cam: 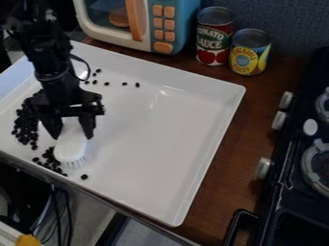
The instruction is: Sweep into pile
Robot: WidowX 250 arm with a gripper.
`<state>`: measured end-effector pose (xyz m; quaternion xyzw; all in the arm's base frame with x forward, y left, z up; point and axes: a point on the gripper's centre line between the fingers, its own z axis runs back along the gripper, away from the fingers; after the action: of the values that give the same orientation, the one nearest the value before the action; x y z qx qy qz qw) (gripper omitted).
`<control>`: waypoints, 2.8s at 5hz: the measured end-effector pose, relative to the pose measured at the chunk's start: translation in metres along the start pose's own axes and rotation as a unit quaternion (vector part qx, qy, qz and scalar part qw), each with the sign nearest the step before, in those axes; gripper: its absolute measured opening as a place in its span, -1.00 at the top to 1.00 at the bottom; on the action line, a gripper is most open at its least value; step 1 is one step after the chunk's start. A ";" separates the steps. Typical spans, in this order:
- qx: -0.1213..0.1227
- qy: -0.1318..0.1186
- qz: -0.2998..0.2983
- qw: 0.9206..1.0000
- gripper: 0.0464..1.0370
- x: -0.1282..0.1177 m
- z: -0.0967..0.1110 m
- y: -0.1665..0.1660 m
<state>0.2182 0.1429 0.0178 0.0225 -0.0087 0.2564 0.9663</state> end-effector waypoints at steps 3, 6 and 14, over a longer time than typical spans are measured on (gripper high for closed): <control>0.016 0.000 0.020 1.000 -0.34 0.021 -0.002 0.025; -0.076 0.076 0.018 0.994 -0.34 -0.008 0.013 -0.061; -0.112 0.060 0.133 0.983 -0.34 0.120 0.000 -0.138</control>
<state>0.3905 0.0829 0.0159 -0.1028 0.0178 0.3811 0.9186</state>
